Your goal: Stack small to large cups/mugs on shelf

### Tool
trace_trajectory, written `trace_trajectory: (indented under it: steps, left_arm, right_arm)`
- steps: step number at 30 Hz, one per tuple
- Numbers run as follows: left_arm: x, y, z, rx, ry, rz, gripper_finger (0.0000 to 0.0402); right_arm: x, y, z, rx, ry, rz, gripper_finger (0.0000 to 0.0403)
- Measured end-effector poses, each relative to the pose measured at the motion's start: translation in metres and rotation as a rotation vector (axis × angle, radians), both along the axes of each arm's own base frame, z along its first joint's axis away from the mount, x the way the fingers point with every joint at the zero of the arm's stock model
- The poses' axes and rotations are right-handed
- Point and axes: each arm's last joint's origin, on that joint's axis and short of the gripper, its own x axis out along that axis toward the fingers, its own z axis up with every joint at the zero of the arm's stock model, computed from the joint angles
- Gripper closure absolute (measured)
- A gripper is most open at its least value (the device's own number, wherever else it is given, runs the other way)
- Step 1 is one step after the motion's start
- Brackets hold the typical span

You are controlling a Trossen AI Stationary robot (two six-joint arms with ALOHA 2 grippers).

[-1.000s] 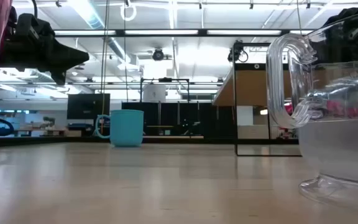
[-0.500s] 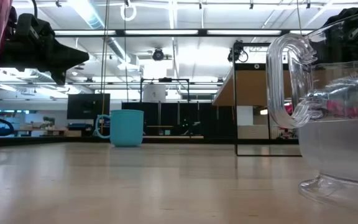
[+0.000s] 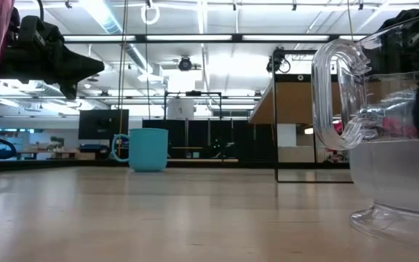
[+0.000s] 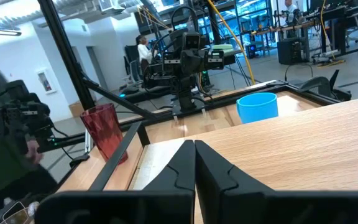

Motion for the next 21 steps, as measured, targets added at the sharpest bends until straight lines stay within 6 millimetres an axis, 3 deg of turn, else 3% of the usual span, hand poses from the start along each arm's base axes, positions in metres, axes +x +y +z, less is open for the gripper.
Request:
trace_trajectory:
  steps: [21]
  left_arm:
    - [0.0, 0.0, 0.0001, 0.0, 0.0, 0.0, 0.0369]
  right_arm:
    - [0.0, 0.0, 0.0, 0.0, 0.0, 0.0, 0.0395]
